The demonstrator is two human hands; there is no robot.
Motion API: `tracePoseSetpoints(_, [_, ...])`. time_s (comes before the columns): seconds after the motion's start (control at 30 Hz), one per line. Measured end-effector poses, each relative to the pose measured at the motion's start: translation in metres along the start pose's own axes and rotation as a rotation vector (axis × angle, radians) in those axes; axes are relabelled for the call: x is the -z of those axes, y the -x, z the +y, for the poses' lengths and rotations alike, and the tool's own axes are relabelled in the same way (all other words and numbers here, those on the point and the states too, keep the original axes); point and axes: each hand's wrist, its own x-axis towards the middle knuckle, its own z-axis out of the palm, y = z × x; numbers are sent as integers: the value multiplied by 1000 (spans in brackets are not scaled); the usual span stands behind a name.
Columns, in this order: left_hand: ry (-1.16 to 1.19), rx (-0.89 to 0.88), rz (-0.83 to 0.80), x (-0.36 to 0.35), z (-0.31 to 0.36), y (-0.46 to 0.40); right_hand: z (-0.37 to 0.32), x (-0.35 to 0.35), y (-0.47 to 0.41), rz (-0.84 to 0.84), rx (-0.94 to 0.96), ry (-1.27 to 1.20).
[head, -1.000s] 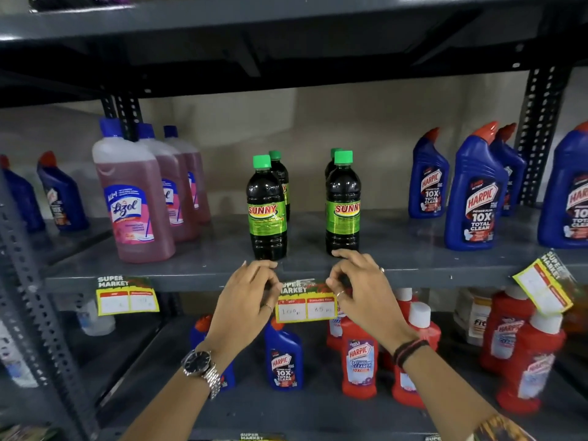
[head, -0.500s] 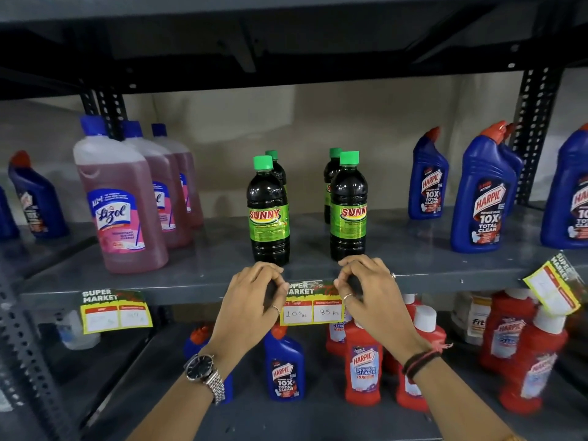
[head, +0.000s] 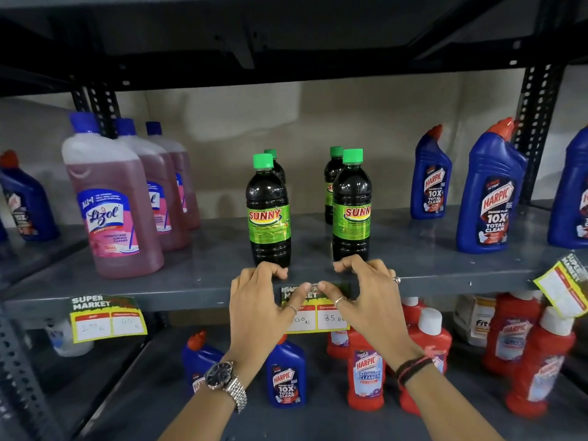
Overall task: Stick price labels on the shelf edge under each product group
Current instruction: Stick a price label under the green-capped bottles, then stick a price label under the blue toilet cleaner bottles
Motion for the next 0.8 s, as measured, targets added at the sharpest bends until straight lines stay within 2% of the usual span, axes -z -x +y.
tracePoseSetpoints(0.1, [10, -39, 3, 0, -4, 3, 5, 7, -2, -38, 7, -113])
tracePoseSetpoints(0.3, [68, -82, -105, 9, -10, 8, 16, 23, -5, -176, 28, -277])
tracePoseSetpoints(0.43, [60, -88, -56, 5, 18, 15, 33, 47, -6, -279, 73, -288])
tracePoseSetpoints(0.53, [72, -193, -45, -10, 61, 16, 62, 83, -9, -210, 98, -244])
tracePoseSetpoints(0.63, [70, -275, -117, -35, 116, 17, 106, 131, -10, -81, 107, -194])
tracePoseSetpoints(0.8, [95, -264, -205, -96, 211, 21, 200, 212, -3, 94, 26, -125])
